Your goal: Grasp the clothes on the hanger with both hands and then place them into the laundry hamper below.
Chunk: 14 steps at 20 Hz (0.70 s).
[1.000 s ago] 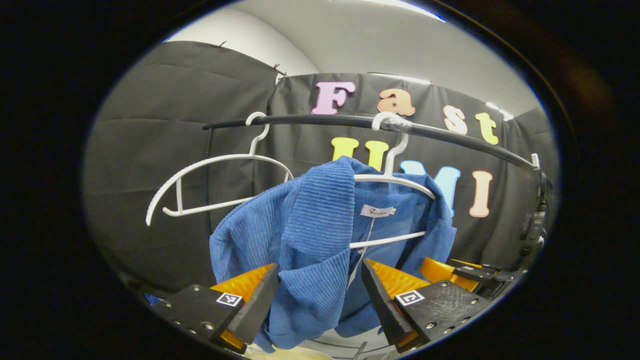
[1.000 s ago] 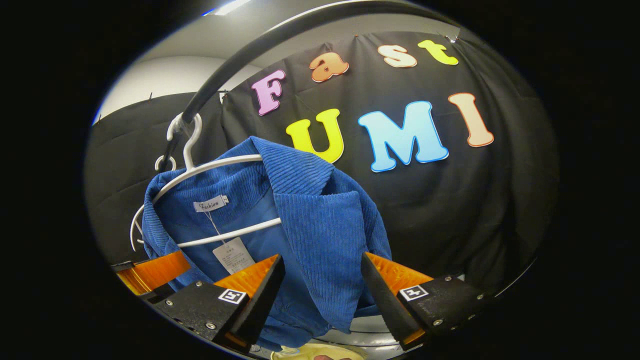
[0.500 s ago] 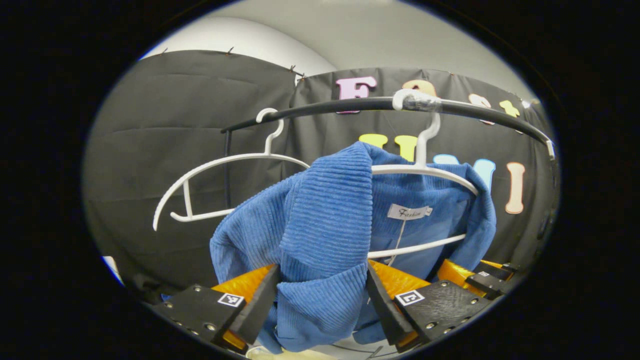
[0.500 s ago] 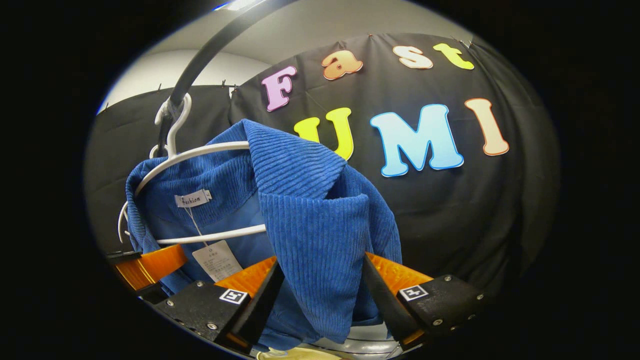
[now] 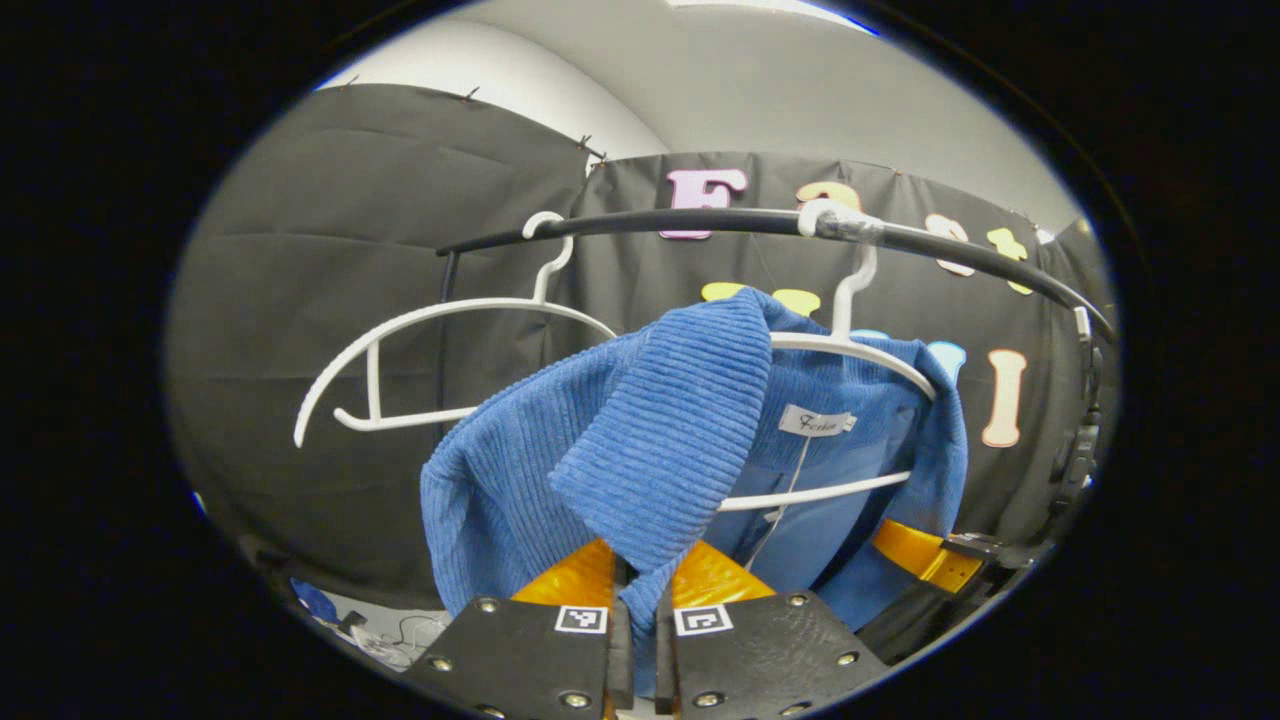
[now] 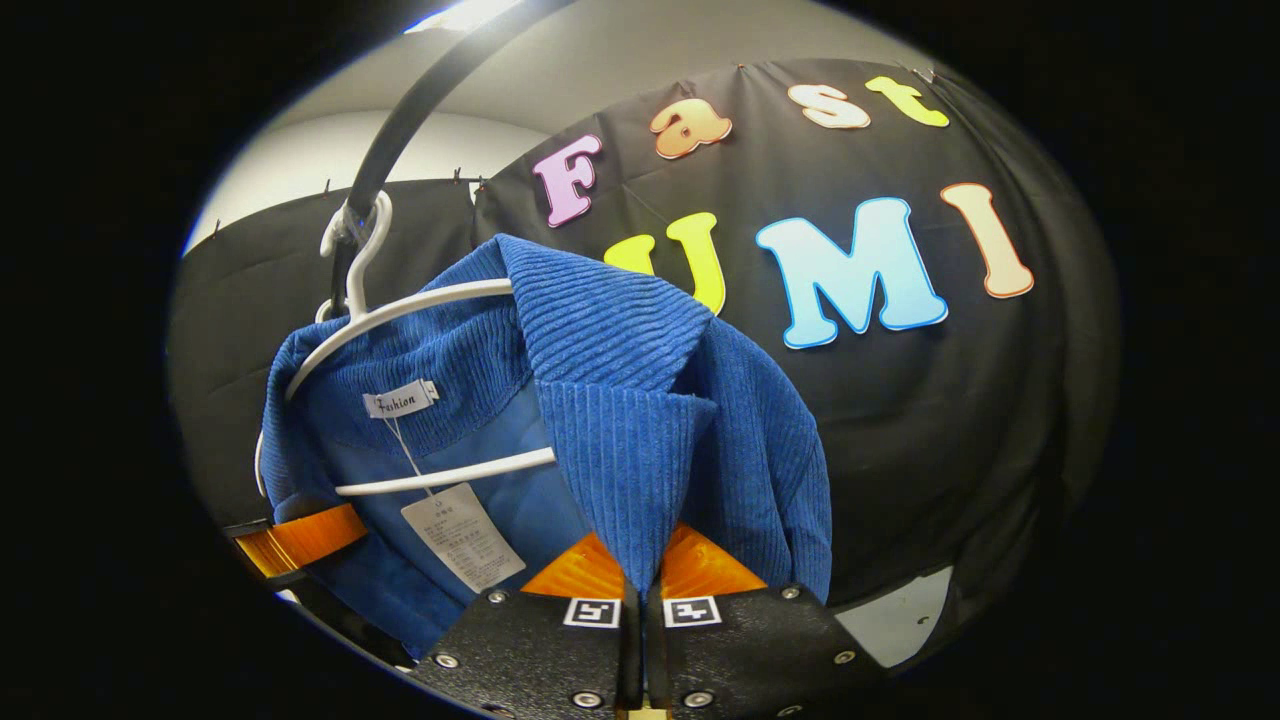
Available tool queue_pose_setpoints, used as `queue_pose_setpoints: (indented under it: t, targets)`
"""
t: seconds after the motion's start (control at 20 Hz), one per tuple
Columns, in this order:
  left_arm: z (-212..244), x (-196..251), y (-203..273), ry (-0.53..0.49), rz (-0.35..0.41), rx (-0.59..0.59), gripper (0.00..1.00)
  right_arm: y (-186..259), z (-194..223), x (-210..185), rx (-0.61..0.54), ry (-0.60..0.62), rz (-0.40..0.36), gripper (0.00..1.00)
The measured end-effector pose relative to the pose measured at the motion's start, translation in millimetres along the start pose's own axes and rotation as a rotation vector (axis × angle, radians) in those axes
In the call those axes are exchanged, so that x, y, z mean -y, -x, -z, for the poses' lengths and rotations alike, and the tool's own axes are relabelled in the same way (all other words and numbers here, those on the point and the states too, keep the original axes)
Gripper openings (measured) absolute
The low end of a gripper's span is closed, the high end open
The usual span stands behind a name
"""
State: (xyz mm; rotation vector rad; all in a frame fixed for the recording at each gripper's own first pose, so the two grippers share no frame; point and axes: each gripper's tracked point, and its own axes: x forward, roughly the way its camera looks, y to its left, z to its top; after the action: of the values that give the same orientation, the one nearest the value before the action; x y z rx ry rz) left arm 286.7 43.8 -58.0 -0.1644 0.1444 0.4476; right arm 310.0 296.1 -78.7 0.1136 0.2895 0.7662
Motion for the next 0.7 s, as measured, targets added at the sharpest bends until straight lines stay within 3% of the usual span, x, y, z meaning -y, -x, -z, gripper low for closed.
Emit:
queue_pose_setpoints:
  t: [0.1,0.15,0.7]
  targets:
    - [0,-4,-4,0.031,0.025,-0.007,0.10,0,-2,3,0.004,-0.005,0.015,0.00]
    - [2,-1,2,0.042,0.053,-0.020,0.01,1,-3,4,0.008,0.001,0.028,0.00]
    - [-29,-12,41,0.070,0.229,0.001,0.01,26,-28,15,0.104,0.042,0.171,0.00]
